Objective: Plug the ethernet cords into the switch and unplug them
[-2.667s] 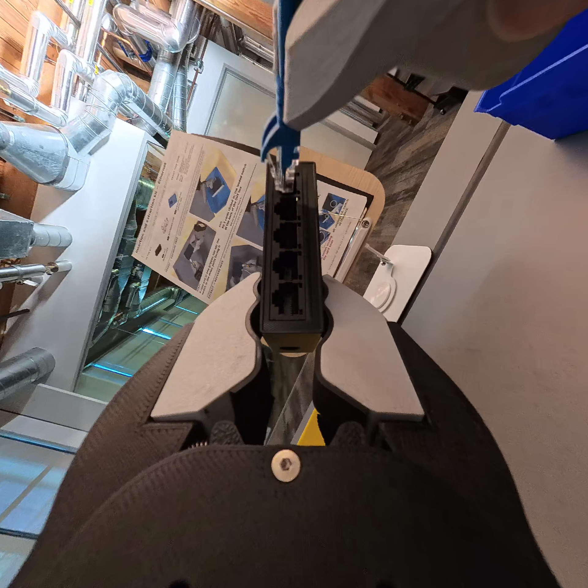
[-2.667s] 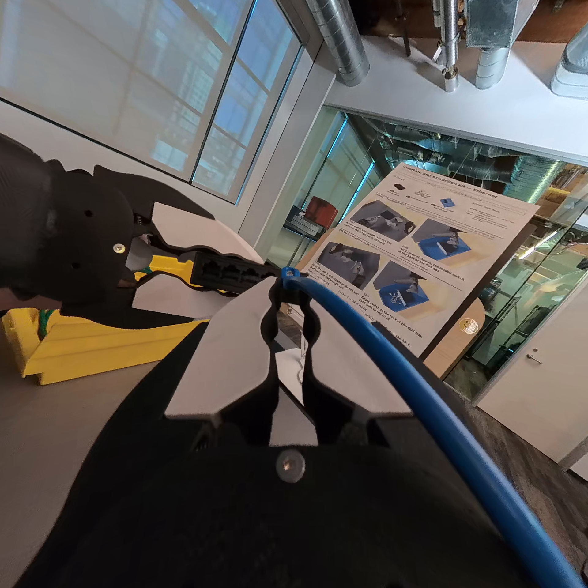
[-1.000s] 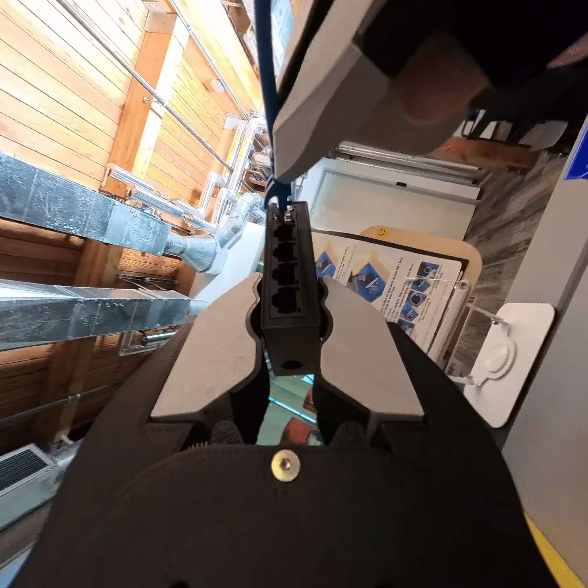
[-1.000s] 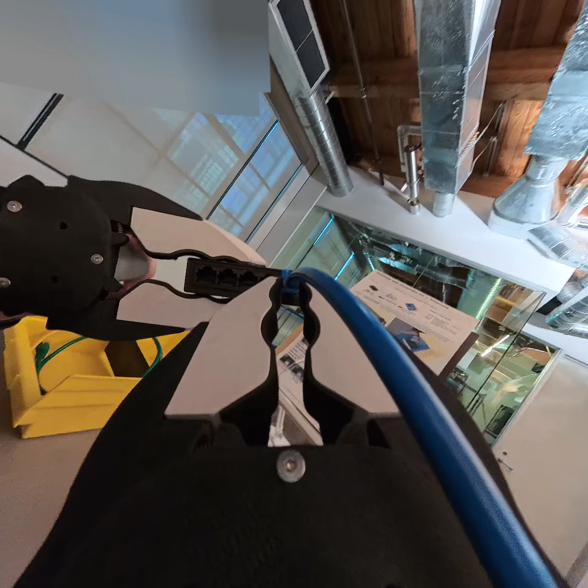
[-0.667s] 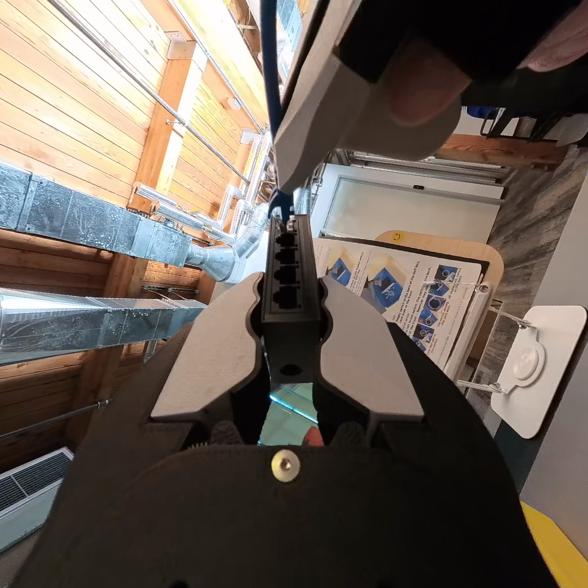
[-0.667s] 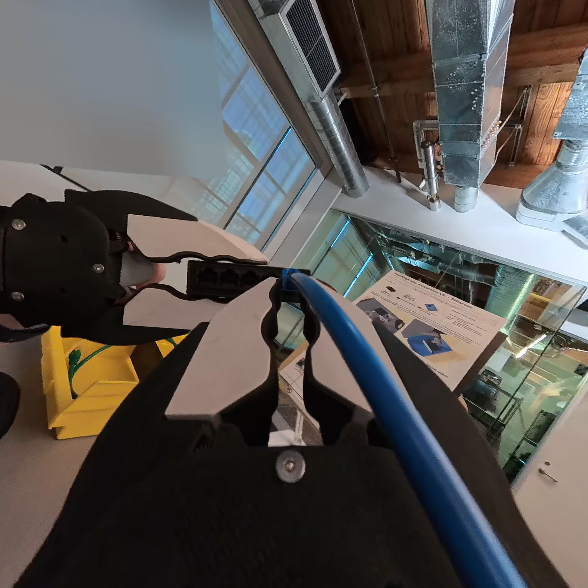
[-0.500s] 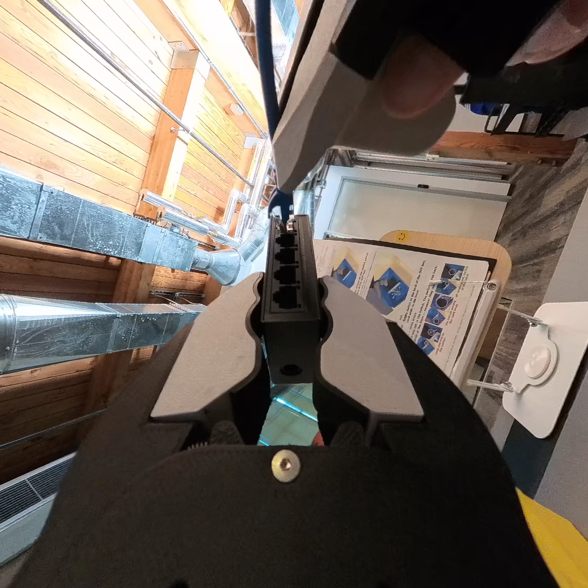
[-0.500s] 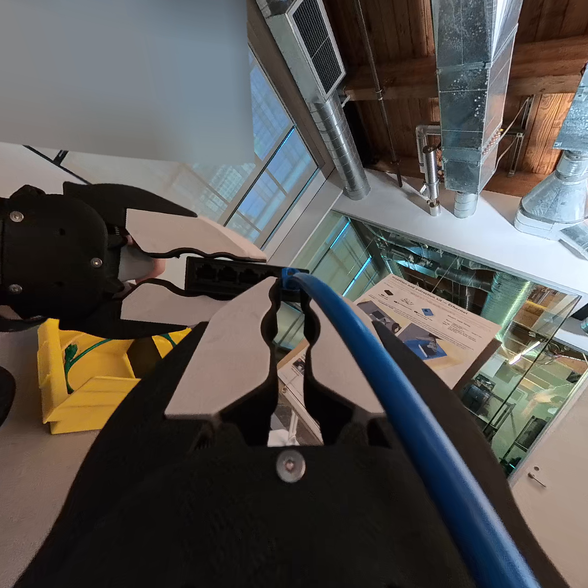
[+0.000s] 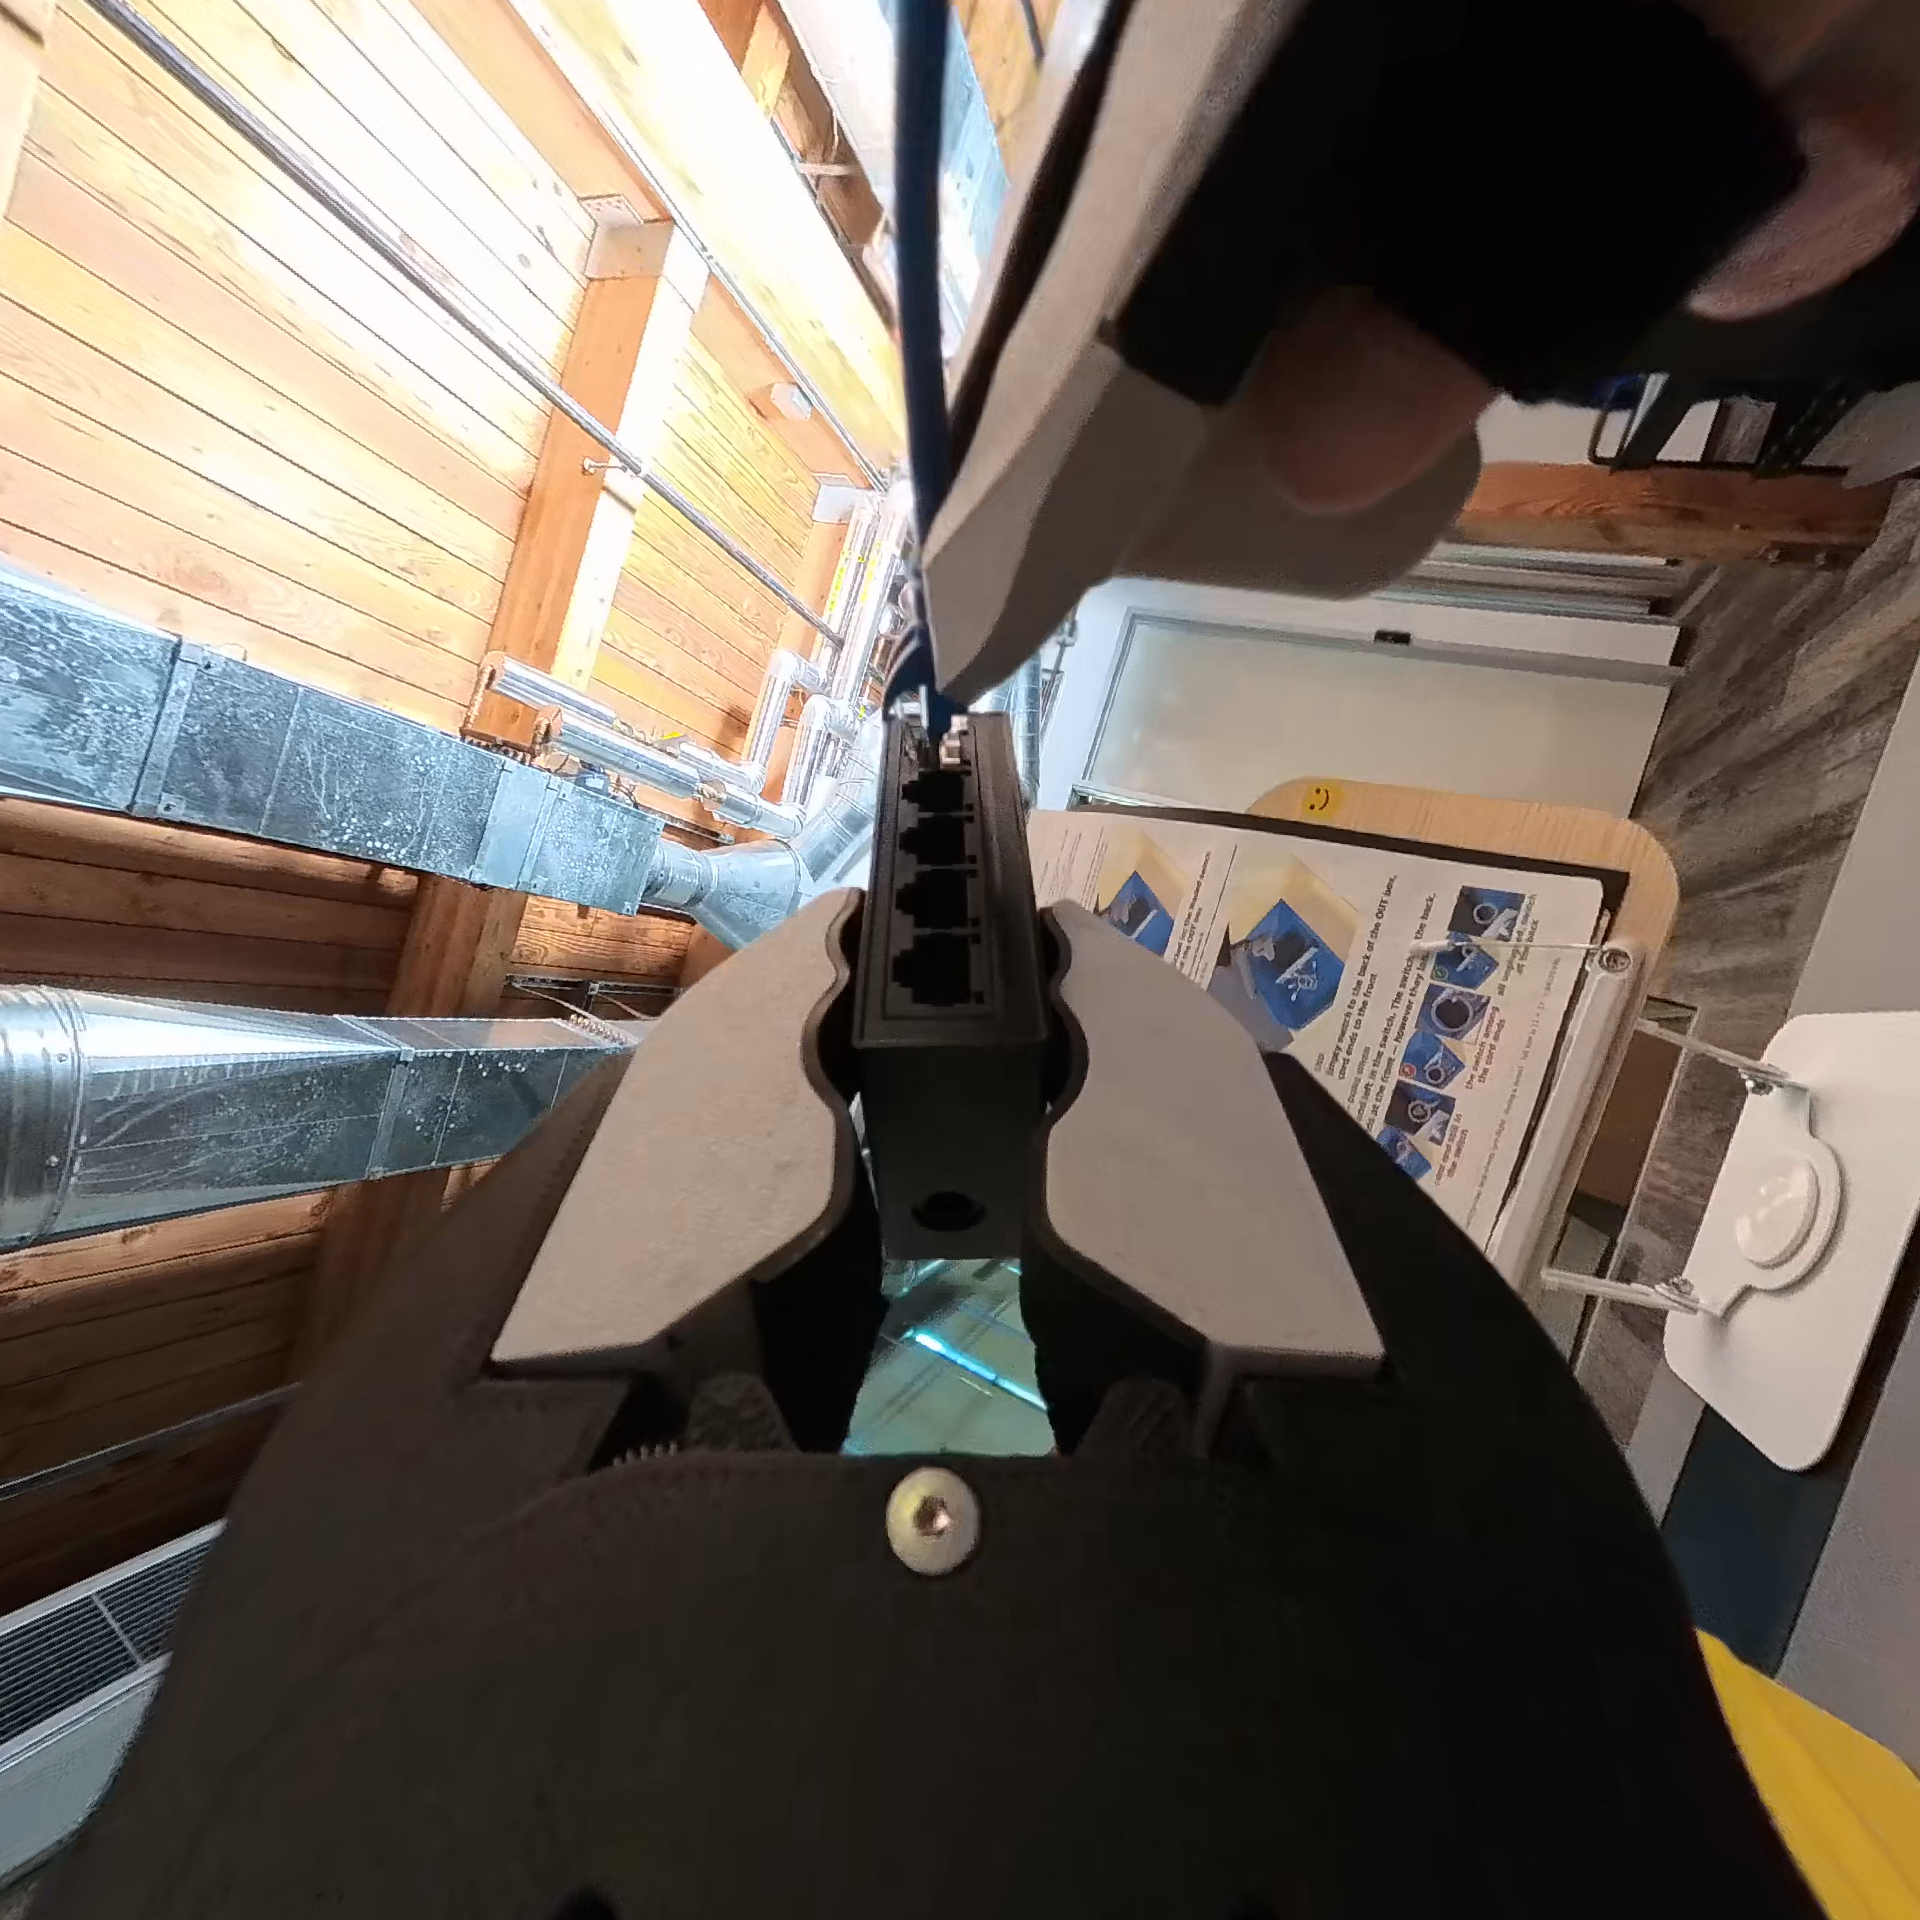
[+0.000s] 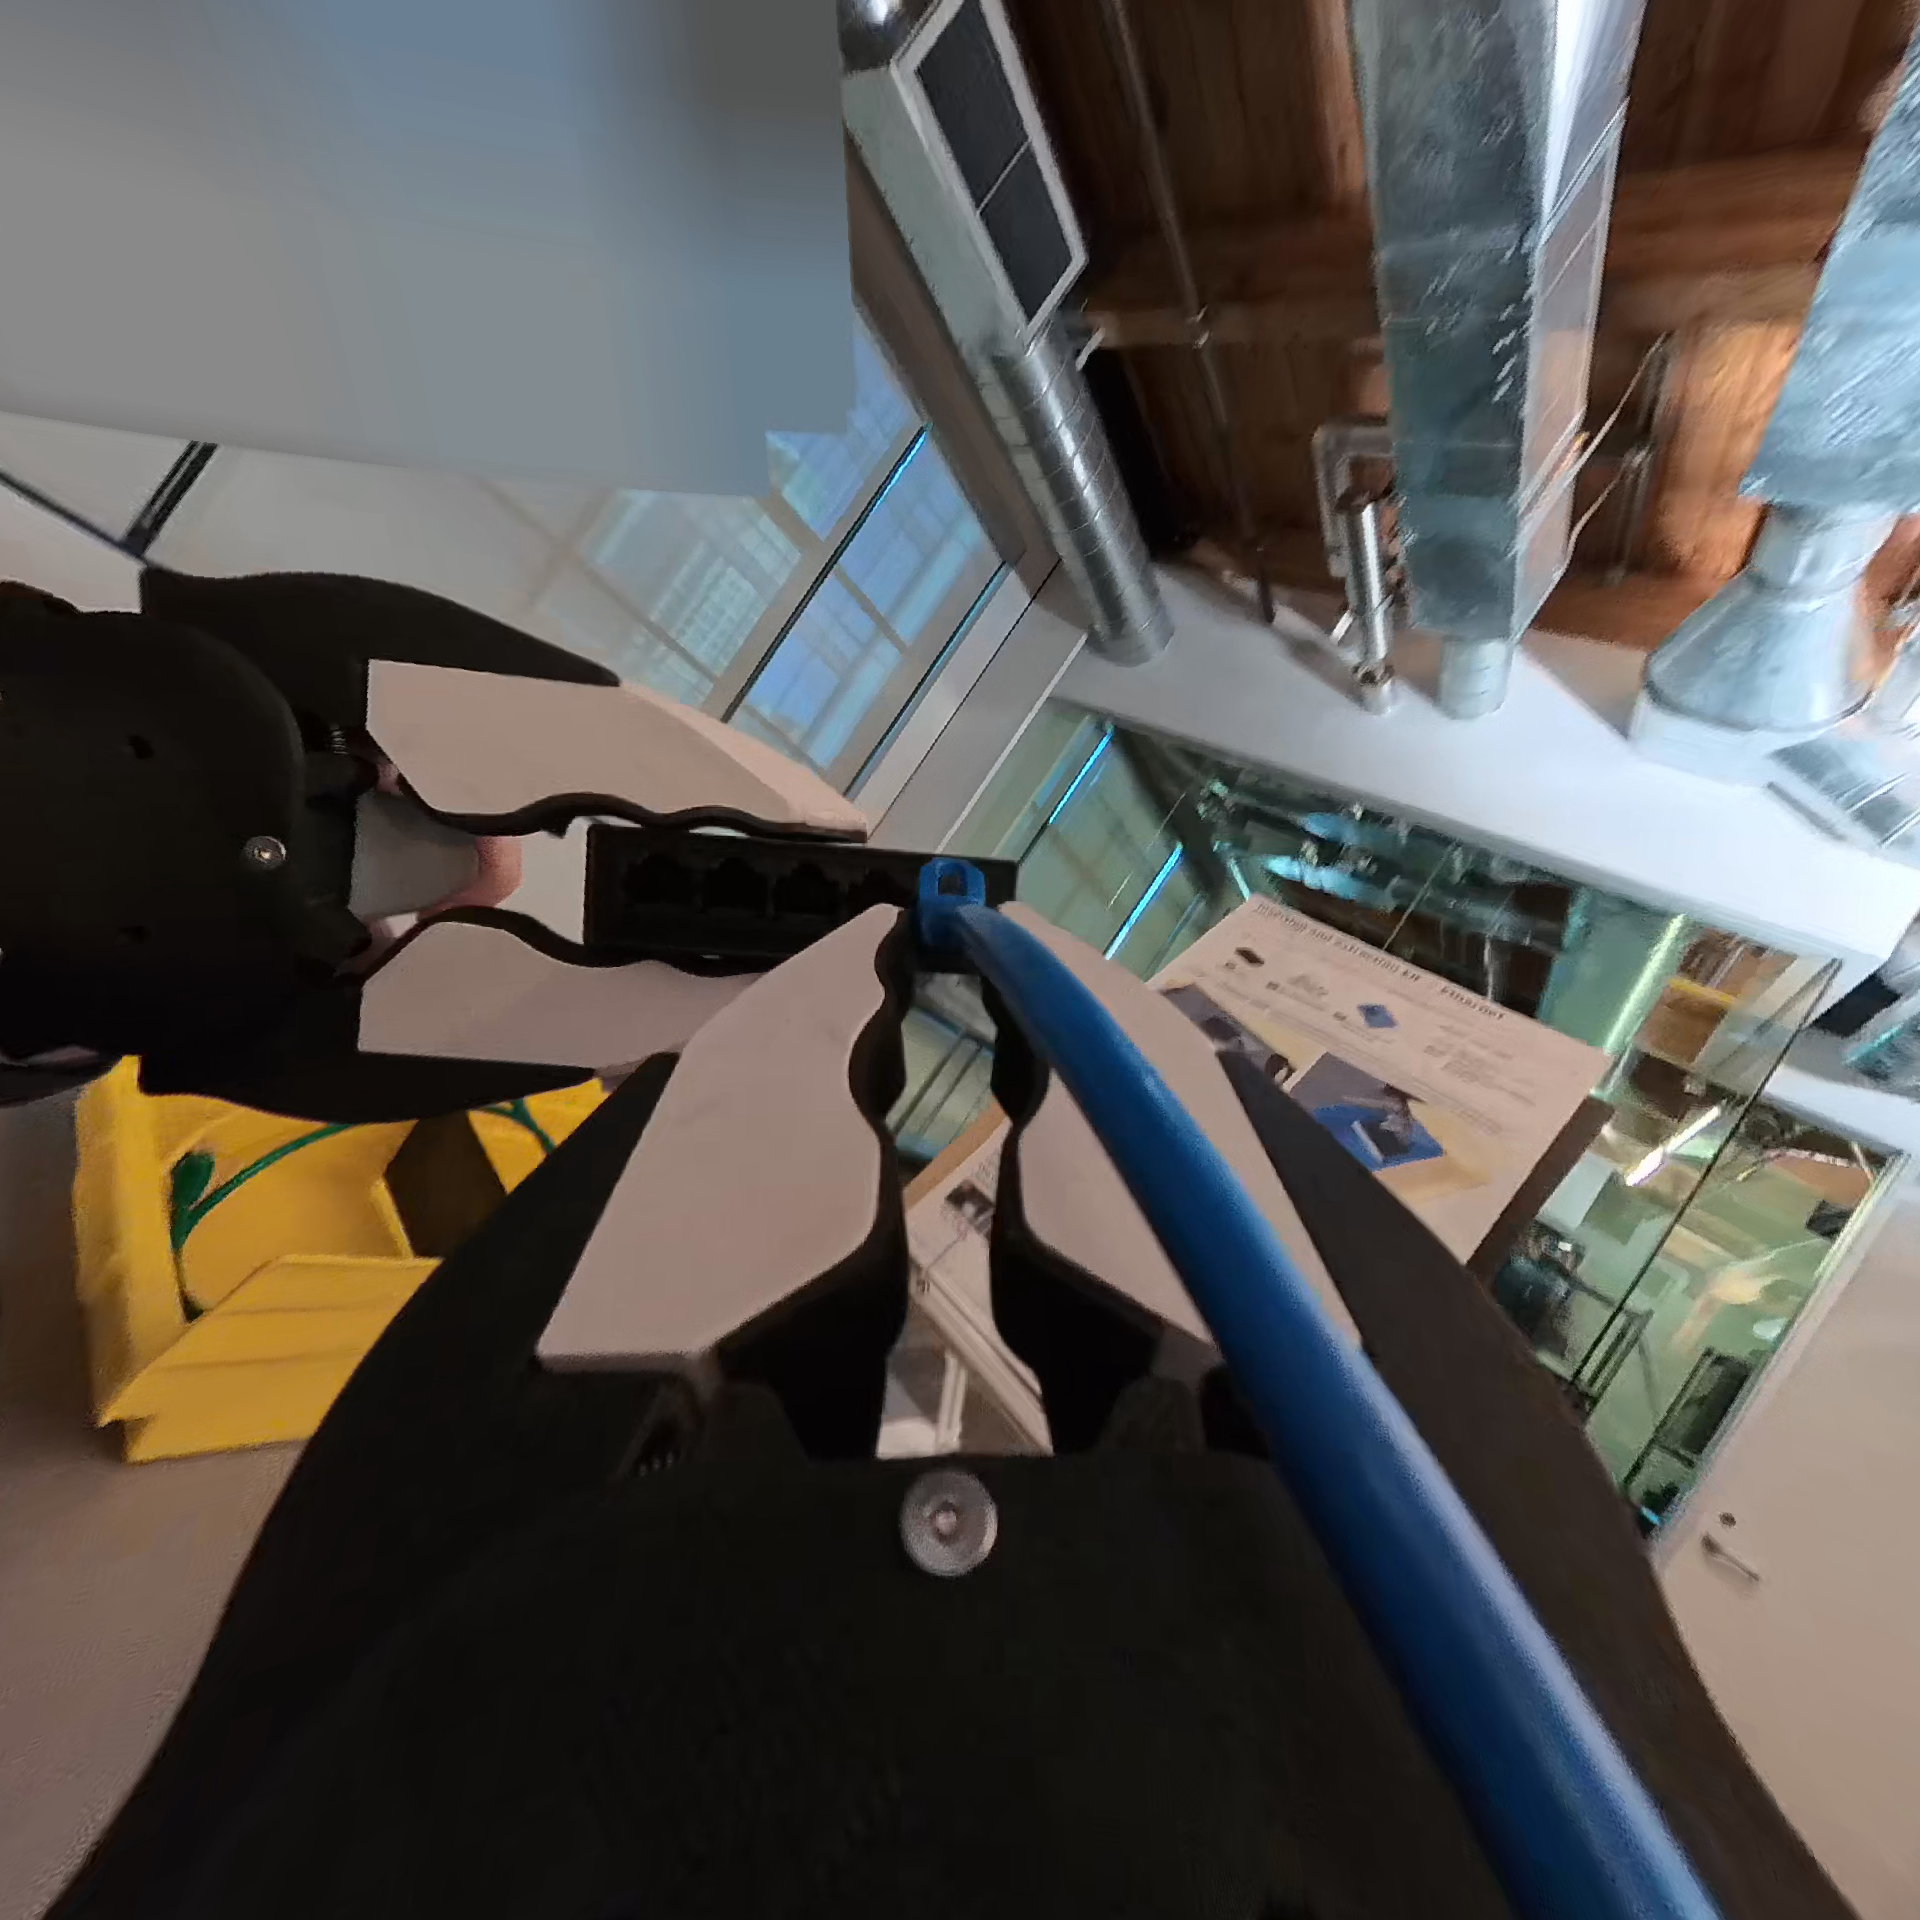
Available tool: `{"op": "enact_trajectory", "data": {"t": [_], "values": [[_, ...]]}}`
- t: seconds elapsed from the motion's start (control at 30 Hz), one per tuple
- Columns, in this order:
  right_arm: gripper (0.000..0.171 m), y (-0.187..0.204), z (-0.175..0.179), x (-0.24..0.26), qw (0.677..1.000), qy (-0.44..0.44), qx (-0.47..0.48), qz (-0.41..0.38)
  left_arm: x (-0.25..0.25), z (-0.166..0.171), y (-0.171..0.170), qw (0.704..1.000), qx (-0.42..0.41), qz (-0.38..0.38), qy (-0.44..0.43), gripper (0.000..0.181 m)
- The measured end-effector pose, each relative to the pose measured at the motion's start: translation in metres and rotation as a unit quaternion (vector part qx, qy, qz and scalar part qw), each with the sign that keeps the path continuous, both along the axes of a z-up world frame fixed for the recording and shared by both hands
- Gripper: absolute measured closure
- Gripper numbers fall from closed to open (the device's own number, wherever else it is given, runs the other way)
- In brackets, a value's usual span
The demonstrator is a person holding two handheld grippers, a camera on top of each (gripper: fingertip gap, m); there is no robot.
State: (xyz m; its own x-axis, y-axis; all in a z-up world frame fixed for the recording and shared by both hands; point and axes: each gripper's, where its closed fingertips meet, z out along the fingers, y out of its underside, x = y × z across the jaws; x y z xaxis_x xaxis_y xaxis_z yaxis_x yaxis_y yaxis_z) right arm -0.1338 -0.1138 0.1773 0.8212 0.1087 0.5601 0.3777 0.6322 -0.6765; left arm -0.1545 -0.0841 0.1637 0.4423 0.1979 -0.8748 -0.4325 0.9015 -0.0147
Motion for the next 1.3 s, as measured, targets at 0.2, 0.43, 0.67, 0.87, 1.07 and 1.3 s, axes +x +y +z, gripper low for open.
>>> {"op": "enact_trajectory", "data": {"t": [0.2, 0.43, 0.67, 0.87, 1.07, 1.3], "values": [[0.158, -0.015, 0.003, -0.001, 0.998, 0.015, 0.059, 0.031, -0.001, 0.003, -0.015, 1.0, 0.018, -0.01, 0.005, 0.153], [0.158, -0.042, 0.021, 0.001, 0.991, 0.003, 0.137, 0.001, 0.003, 0.025, -0.035, 0.998, 0.052, -0.02, -0.006, 0.152], [0.159, -0.076, 0.044, 0.011, 0.978, -0.012, 0.203, -0.043, 0.014, 0.048, -0.066, 0.998, 0.037, -0.059, -0.005, 0.12], [0.159, -0.087, 0.053, 0.024, 0.968, -0.03, 0.231, -0.096, -0.006, 0.036, -0.076, 0.954, -0.209, -0.217, -0.012, 0.083], [0.159, -0.085, 0.052, 0.025, 0.962, -0.051, 0.24, -0.12, 0.005, 0.053, -0.058, 0.748, -0.522, -0.408, -0.019, 0.065], [0.159, -0.073, 0.045, 0.024, 0.965, -0.053, 0.227, -0.12, 0.029, 0.045, -0.054, 0.731, -0.485, -0.478, -0.041, 0.118]]}}
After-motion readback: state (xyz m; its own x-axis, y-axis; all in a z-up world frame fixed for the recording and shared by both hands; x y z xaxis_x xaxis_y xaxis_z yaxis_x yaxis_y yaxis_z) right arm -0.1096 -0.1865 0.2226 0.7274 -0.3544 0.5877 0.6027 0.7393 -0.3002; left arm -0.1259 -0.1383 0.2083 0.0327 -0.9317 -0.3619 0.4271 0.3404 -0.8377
